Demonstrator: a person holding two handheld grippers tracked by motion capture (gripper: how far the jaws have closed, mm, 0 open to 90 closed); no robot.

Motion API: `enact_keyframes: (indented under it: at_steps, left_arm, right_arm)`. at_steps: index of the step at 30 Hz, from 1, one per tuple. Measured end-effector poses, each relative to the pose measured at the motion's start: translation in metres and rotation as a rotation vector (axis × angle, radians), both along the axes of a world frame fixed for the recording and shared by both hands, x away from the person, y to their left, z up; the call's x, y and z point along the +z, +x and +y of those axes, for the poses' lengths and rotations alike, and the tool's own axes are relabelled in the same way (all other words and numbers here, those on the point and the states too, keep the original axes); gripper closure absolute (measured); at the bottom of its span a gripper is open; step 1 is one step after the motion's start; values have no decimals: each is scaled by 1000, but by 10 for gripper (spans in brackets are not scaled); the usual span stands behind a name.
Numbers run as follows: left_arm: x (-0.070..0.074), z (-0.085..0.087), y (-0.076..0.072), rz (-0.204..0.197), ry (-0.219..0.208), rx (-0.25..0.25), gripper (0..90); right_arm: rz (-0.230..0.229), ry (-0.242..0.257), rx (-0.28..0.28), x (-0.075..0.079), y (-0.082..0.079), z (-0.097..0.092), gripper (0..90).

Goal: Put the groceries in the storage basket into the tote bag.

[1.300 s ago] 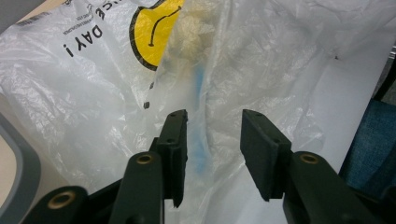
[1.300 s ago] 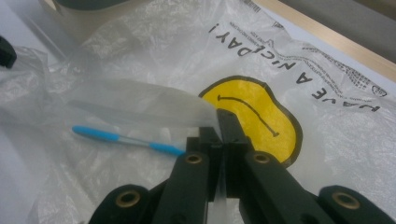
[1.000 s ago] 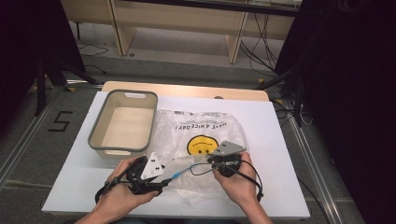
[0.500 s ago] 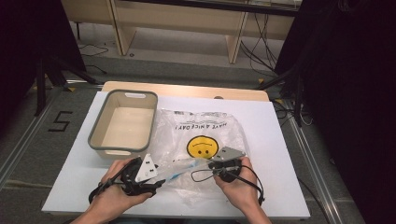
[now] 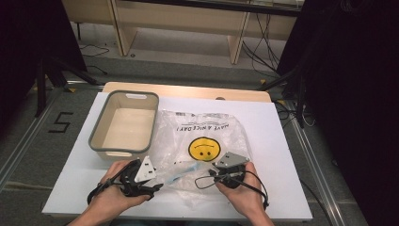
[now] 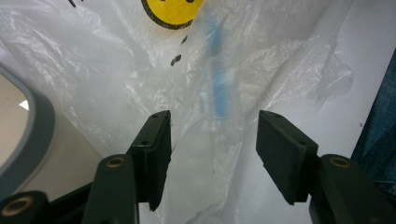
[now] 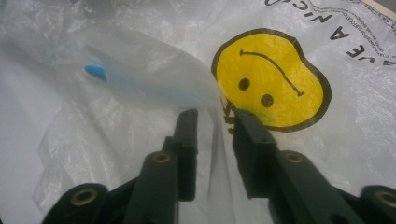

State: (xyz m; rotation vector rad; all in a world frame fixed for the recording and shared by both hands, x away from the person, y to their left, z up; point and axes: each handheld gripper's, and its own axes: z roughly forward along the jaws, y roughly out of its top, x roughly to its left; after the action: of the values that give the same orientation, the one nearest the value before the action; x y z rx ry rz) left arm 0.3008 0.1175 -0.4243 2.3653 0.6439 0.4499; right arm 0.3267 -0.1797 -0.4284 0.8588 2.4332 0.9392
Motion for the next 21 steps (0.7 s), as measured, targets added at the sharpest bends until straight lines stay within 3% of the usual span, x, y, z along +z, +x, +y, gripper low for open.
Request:
enact_keyframes:
  at_steps: [4,7,13,16,21]
  left_arm:
    - [-4,3,2,-6,28,2,435]
    - [-5,6,2,-2,24,7,428]
    - [-2,12,0,6,-2,12,402]
    - [-1,17,-2,19,-39,25,389]
    - [4,25,-4,3,-68,34,367]
  right_arm:
    - [-18,-14,1,-2,-3,-7,557]
    - [-20,-12,-3,-3,-6,-15,503]
    - [-12,66,23,-1,-15,-32,375]
    - [-14,109,31,2,-20,-42,334]
    - [-42,153,11,9,-27,-62,322]
